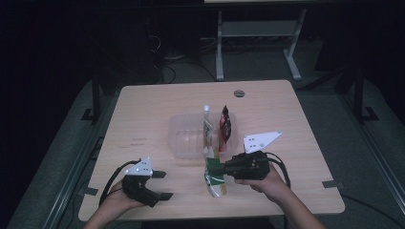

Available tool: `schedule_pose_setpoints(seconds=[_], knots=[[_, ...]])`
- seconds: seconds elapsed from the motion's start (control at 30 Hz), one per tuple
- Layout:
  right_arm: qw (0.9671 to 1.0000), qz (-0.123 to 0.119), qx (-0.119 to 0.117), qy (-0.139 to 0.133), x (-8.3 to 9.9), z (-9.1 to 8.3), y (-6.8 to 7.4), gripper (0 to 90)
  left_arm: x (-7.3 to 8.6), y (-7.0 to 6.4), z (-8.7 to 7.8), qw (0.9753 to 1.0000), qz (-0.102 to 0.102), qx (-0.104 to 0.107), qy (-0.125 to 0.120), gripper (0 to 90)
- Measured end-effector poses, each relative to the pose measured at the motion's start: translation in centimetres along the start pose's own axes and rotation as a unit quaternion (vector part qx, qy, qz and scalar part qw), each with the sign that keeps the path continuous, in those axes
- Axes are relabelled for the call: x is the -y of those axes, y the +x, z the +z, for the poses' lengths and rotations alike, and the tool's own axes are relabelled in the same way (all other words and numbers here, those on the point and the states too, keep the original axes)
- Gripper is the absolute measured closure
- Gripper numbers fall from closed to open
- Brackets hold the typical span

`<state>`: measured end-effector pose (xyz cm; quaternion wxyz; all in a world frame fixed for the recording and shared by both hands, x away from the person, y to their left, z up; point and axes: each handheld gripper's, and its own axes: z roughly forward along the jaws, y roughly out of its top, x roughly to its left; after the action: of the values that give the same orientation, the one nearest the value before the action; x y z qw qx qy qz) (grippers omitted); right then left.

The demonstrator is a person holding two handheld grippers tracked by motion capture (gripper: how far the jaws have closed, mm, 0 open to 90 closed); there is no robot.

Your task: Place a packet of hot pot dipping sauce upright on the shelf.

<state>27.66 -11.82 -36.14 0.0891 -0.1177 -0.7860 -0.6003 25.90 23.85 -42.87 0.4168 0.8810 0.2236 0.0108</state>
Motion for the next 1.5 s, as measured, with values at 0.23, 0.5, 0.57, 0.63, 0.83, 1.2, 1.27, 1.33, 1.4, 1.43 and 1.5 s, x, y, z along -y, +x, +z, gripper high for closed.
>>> schedule_pose_setpoints(seconds=[0.23, 0.5, 0.57, 0.63, 0.83, 1.2, 1.27, 1.33, 1.4, 1.43, 1.5], knots=[[0.9997, -0.019, -0.002, -0.012, -1.8, 0.9, 0.0, 90.0, 0.1, 0.3, -0.3, 1.0, 0.0, -0.007, -0.005, 18.4], [0.9989, -0.042, 0.007, -0.018, -3.5, 2.2, -0.5, 90.0, 0.2, 0.4, -0.4, 0.9999, -0.003, -0.009, -0.007, 18.5], [0.9986, -0.046, 0.014, -0.022, -4.2, 2.6, -0.8, 90.0, 0.3, 0.6, -0.5, 0.9999, -0.001, -0.009, -0.006, 18.5], [0.9984, -0.048, 0.017, -0.025, -4.6, 2.8, -1.2, 90.0, 0.4, 0.6, -0.5, 0.9999, -0.003, -0.008, -0.006, 18.5], [0.9972, -0.059, 0.035, -0.03, -5.8, 3.2, -2.1, 90.0, 0.4, 0.7, -0.5, 0.9999, -0.003, -0.01, -0.007, 18.5], [0.9954, -0.069, 0.061, -0.026, -7.6, 4.2, -4.0, 90.0, 0.5, 0.8, -0.5, 0.9999, -0.003, -0.007, -0.009, 18.5], [0.9951, -0.072, 0.062, -0.027, -7.8, 4.5, -4.5, 90.0, 0.5, 0.8, -0.5, 0.9999, -0.003, -0.008, -0.01, 18.5], [0.9954, -0.067, 0.063, -0.027, -8.0, 4.8, -5.0, 90.0, 0.5, 0.8, -0.6, 0.9999, -0.003, -0.008, -0.011, 18.5], [0.9955, -0.066, 0.064, -0.024, -8.2, 5.1, -5.4, 90.0, 0.5, 0.8, -0.6, 0.9999, -0.003, -0.008, -0.011, 18.5], [0.9955, -0.066, 0.064, -0.024, -8.2, 5.1, -5.4, 90.0, 0.5, 0.8, -0.6, 0.9999, -0.003, -0.008, -0.011, 18.5], [0.9956, -0.063, 0.065, -0.025, -8.3, 5.4, -5.8, 90.0, 0.5, 0.8, -0.6, 0.9999, -0.002, -0.006, -0.01, 18.5]])
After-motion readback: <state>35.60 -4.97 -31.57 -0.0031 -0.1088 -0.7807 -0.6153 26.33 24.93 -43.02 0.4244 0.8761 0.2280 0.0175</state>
